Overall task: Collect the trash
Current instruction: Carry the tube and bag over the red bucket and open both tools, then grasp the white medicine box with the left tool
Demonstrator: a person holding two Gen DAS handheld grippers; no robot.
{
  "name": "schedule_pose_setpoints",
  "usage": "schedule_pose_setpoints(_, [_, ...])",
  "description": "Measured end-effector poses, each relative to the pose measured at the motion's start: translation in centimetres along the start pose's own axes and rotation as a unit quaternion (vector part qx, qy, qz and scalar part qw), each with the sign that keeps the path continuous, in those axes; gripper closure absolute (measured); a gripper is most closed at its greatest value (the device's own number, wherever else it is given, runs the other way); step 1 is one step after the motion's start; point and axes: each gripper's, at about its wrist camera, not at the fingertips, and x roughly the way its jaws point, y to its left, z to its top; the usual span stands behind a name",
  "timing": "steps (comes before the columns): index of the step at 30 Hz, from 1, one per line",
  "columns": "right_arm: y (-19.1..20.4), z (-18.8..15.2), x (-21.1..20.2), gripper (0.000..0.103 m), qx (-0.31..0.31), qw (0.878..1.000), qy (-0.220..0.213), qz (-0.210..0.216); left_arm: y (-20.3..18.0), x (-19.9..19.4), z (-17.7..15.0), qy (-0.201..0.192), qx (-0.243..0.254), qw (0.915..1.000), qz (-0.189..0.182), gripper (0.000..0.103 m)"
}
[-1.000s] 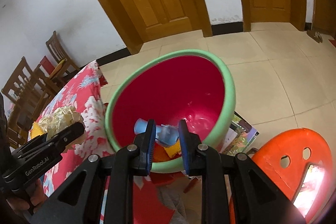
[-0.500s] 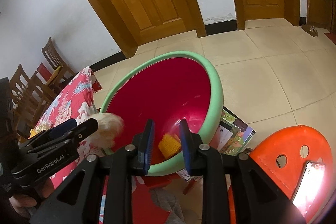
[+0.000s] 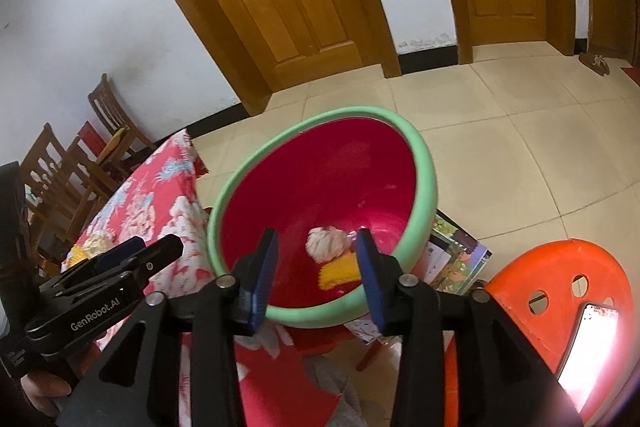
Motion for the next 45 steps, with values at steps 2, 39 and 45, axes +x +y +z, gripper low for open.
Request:
schedule_pose_setpoints(2, [0.6,-0.3,-0.5,0.054,-0.004,1.000,-0.001,0.007,0.6,-0.9,-0.3,-0.003,-0.007,1.0000,0.006,0.037])
schedule_pose_setpoints(39, [12.2,-5.3,-2.0,0.032,-0.108,0.989,0.038,0.091,17.7,-11.8,-10.1,-0.028,-0.162,0.9759,0.143,0.037])
schedule_pose_setpoints(45, [13.0,-5.9,-1.7,0.032,-0.117,0.988,0.047,0.088,18.8,-10.1,-11.4,-0.004,-0.158,0.9749,0.156,0.037])
